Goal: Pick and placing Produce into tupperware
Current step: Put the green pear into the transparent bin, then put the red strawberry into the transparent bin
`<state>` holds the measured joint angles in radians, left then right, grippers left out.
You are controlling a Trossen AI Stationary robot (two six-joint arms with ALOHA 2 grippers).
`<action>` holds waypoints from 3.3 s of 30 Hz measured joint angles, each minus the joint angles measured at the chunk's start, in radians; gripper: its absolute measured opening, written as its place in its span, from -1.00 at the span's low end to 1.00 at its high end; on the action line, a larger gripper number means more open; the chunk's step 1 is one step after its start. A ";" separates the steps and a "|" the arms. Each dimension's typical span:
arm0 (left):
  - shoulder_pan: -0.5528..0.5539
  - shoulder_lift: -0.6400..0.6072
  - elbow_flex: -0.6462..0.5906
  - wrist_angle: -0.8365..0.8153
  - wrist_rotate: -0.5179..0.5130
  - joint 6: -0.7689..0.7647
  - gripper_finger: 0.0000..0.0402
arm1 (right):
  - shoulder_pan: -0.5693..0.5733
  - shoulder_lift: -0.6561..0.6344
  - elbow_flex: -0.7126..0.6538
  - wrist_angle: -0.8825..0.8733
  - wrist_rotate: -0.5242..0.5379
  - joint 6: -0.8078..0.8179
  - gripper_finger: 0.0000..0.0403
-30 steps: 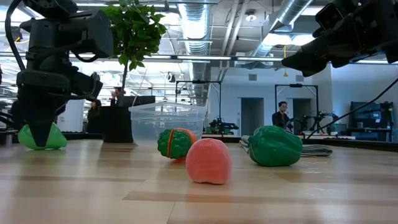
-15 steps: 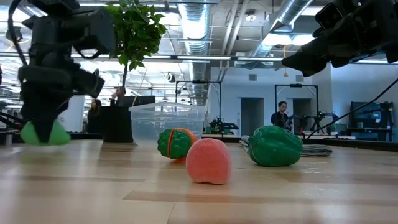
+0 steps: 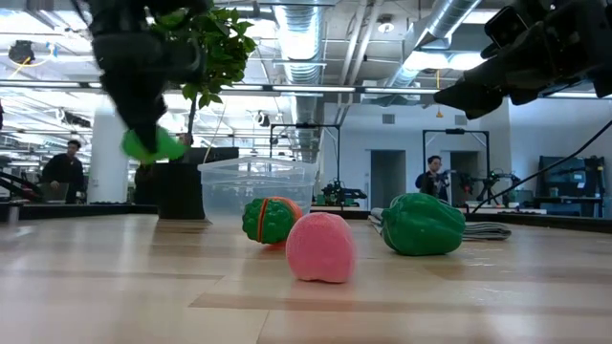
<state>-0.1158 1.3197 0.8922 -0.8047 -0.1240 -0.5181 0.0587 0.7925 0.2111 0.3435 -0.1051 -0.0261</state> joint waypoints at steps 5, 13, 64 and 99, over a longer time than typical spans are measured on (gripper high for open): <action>0.008 0.000 0.075 0.007 -0.120 0.096 0.08 | 0.000 0.000 0.000 0.000 0.000 0.000 0.58; 0.097 0.000 0.101 0.119 -0.151 0.234 0.08 | 0.000 0.000 0.000 0.000 0.000 0.000 0.58; 0.431 0.252 0.102 0.412 0.059 0.519 0.26 | 0.000 0.125 0.000 0.039 0.000 -0.001 0.58; -0.036 -0.013 0.243 0.011 -0.156 0.342 0.53 | 0.000 0.124 0.000 0.039 0.000 0.007 0.58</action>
<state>-0.1513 1.3069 1.1356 -0.7938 -0.2797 -0.1762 0.0589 0.9169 0.2115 0.3828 -0.1051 -0.0190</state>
